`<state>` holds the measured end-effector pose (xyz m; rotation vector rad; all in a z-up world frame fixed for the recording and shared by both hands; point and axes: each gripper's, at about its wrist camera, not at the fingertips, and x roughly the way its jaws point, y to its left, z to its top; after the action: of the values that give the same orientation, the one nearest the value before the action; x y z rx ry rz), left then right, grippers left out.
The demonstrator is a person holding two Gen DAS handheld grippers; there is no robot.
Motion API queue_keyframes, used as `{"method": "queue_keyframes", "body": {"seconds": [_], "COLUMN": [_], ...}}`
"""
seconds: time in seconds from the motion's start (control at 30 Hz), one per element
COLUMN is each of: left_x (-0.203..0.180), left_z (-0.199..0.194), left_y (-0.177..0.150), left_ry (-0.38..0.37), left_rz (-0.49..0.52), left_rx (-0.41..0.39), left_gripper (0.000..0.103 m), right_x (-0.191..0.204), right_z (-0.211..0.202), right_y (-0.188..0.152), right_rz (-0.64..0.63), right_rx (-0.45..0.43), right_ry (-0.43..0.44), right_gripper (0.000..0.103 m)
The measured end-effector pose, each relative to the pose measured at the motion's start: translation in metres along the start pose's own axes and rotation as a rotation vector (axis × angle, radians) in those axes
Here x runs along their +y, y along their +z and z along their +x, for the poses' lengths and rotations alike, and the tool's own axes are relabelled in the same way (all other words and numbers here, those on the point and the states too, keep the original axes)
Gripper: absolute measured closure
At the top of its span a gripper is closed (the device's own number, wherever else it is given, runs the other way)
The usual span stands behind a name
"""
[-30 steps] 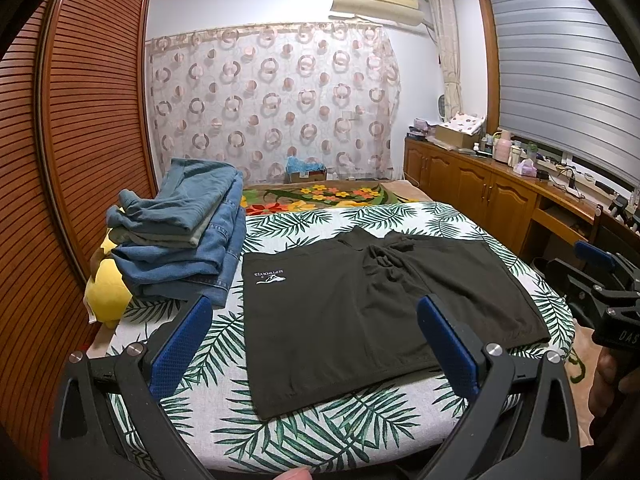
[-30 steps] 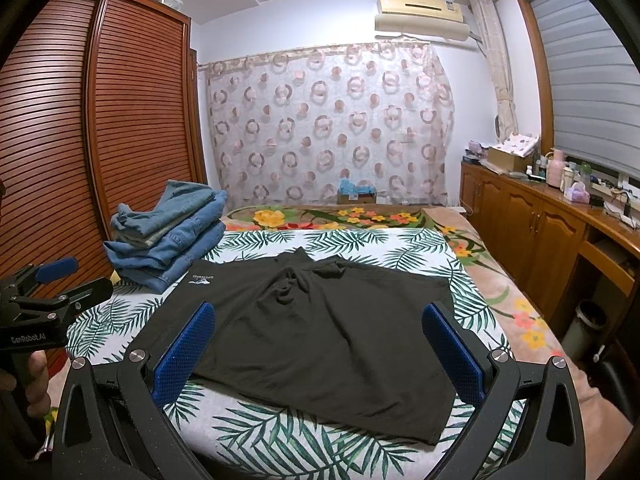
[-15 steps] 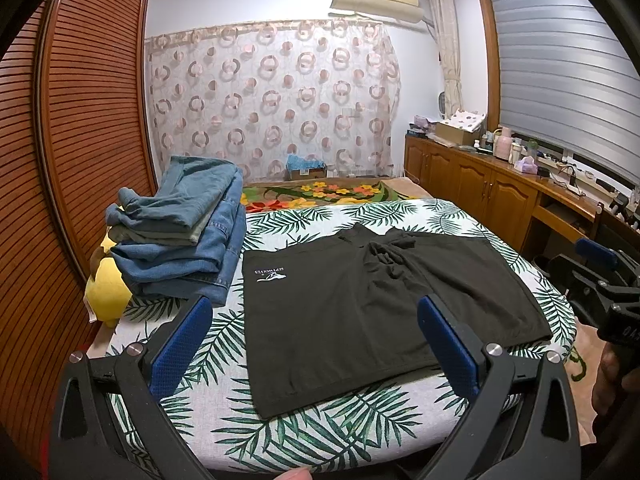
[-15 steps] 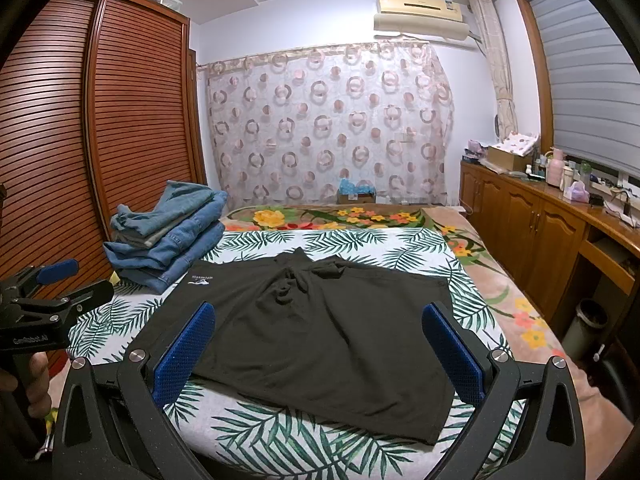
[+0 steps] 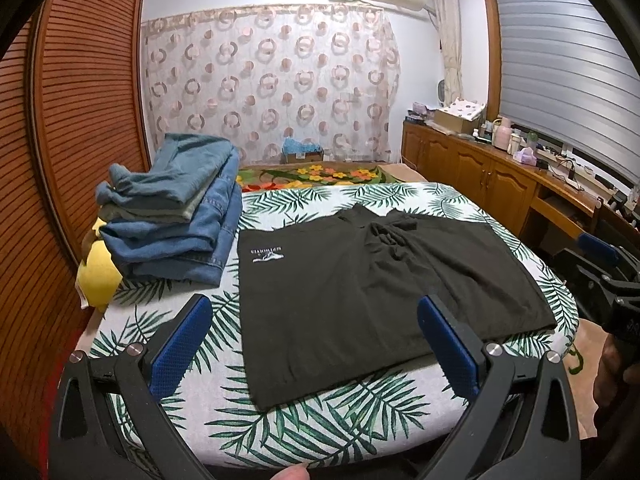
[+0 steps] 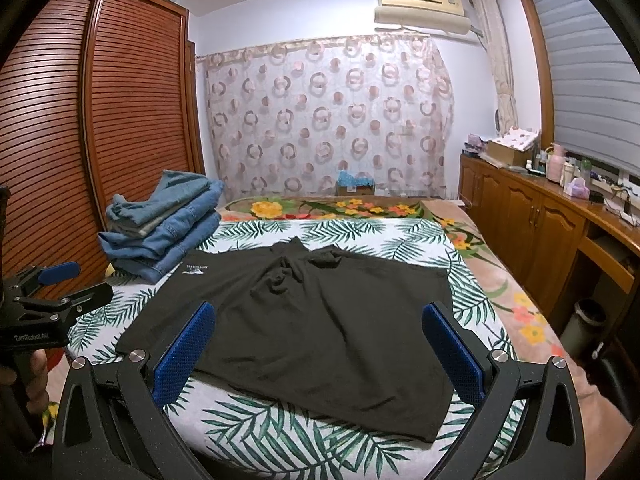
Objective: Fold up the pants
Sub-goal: 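Move the left gripper to the black shirt's edge and close on it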
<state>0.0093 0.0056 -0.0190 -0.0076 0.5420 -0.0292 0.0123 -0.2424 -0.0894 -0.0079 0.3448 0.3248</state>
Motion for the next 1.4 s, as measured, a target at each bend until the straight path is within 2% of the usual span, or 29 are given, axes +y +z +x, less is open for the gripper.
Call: {"method": "queue_keyframes", "body": {"seconds": [0.4,0.87,1.23,1.4], "left_x": [0.01,0.029,0.044,0.054], "left_z": [0.018,0.047,0.055,0.053], "left_y": [-0.014,-0.035,-0.047,-0.052], "left_ry": [-0.016,-0.004,-0.009,-0.017], "left_rz": [-0.019,-0.049,-0.066,-0.089], "left_rx": [0.065,0.182,0.203,0.196], "left_gripper": [0.0,0.001,0.001,0.004], "right_x": [-0.004,-0.011,-0.017,-0.015], "right_z": [0.014,0.035,0.044,0.031], "right_y": [0.0,-0.003,-0.008,-0.003], "right_rz": [-0.003,-0.011,-0.023,-0.038], "right_rx": [0.068,0.181,0.291,0.282], "right_ry": [-0.014,-0.019,-0.024,-0.023], "right_gripper": [0.0,0.0,0.0,0.0]}}
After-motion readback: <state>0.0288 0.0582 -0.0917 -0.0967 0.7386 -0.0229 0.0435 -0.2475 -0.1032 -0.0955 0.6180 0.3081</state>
